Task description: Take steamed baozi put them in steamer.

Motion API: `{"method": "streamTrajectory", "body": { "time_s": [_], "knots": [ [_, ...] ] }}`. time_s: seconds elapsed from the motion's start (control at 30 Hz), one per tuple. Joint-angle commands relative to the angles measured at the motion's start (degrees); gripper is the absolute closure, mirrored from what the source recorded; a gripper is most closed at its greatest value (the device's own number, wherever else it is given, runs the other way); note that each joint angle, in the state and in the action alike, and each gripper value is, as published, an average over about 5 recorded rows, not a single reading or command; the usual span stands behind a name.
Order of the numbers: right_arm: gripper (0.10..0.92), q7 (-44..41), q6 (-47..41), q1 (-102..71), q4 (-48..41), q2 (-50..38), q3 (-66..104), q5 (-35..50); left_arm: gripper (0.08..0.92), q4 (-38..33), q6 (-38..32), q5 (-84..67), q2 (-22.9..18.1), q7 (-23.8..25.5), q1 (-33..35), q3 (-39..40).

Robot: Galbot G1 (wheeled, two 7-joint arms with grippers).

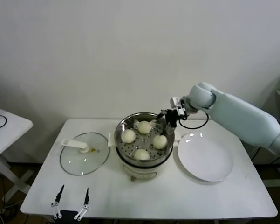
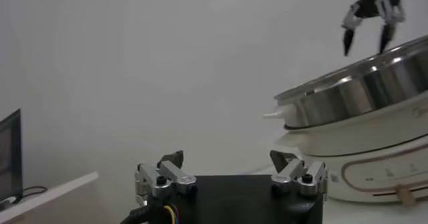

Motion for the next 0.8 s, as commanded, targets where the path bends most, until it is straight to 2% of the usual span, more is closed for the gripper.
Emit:
{"method": "streamTrajectory", "body": {
  "time_s": [0.03,0.3,0.4,0.6,0.8],
  "knots": [
    [0.203,15.9,1.7,-1.4,-4.3,2.0,15.6,9.2,0.177,-0.5,0.4,0.1,0.5,0.4,-0.5,0.5],
    [0.203,37.2,1.8,-21.4,5.3,1.0,35.0,15.6,0.177,-1.4,0.5,-0.1,0.8,0.7,-0.7,0.8],
    [0.203,42.5,2.7,-30.3,10.6,1.3,43.1,16.3,0.177,-2.0,0.6,-0.2,0.8,0.7,-0.6,0.9],
    [0.203,47.7,7.7,-48.2,20.0,2.5,58.5,15.7,0.177,-3.7,0.9,-0.1,0.1,0.7,-0.3,2.2],
    [0.203,50.8,12.2,-67.3,28.7,10.7,74.0,11.1,0.177,-4.9,1.6,-0.2,-0.1,0.7,-0.7,2.9]
  ]
}}
